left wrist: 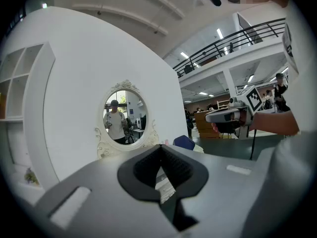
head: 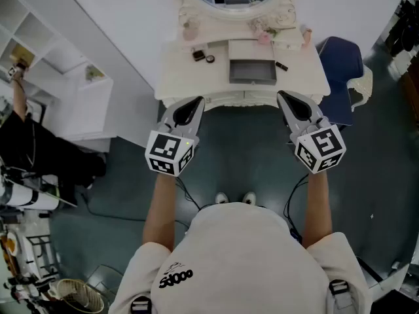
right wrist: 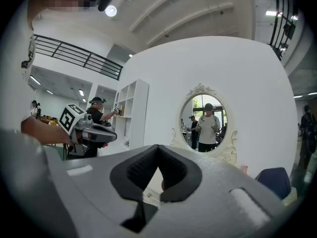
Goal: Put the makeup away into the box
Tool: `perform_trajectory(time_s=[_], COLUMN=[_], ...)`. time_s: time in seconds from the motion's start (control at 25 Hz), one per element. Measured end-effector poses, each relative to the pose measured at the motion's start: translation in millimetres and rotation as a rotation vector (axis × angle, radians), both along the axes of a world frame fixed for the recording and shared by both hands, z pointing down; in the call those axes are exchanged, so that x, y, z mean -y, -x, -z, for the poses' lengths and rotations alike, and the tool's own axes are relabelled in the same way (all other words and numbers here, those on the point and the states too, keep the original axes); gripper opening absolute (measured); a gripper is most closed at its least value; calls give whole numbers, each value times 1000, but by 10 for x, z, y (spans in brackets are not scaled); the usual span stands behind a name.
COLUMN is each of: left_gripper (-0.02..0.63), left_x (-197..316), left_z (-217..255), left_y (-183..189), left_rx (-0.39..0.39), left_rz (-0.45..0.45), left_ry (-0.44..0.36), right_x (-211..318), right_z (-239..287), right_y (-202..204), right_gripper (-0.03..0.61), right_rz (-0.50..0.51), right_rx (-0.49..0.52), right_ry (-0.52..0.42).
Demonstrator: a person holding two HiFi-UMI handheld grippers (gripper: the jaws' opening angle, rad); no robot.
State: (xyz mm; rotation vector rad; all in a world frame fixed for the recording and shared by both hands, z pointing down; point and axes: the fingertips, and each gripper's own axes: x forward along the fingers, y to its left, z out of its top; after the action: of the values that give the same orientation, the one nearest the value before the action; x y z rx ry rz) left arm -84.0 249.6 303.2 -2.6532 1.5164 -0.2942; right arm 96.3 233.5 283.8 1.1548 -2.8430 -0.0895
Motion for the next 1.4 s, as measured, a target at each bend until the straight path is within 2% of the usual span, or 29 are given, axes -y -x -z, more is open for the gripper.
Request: perform_trajectory(time_s=[0.44, 0.88, 1.08, 1.4], left_gripper=[20, 20, 20, 20], left_x=[200, 392, 780, 1752], left_z=[46, -128, -223, -338], left_y=[-161, -338, -246, -9], left_rx=[18, 22, 1, 6], left_rz=[8, 27, 22, -11], left_ry=[-18, 12, 15, 35], right_x=[214, 437, 760, 1700], right_z=[23, -125, -296, -311], right_y=[-113, -253, -130, 43], right_gripper=[3, 3, 2, 2], right_rz=[3, 75, 103, 32], right_rx=[-8, 77, 29, 43], right_ry=[-22, 71, 77, 78])
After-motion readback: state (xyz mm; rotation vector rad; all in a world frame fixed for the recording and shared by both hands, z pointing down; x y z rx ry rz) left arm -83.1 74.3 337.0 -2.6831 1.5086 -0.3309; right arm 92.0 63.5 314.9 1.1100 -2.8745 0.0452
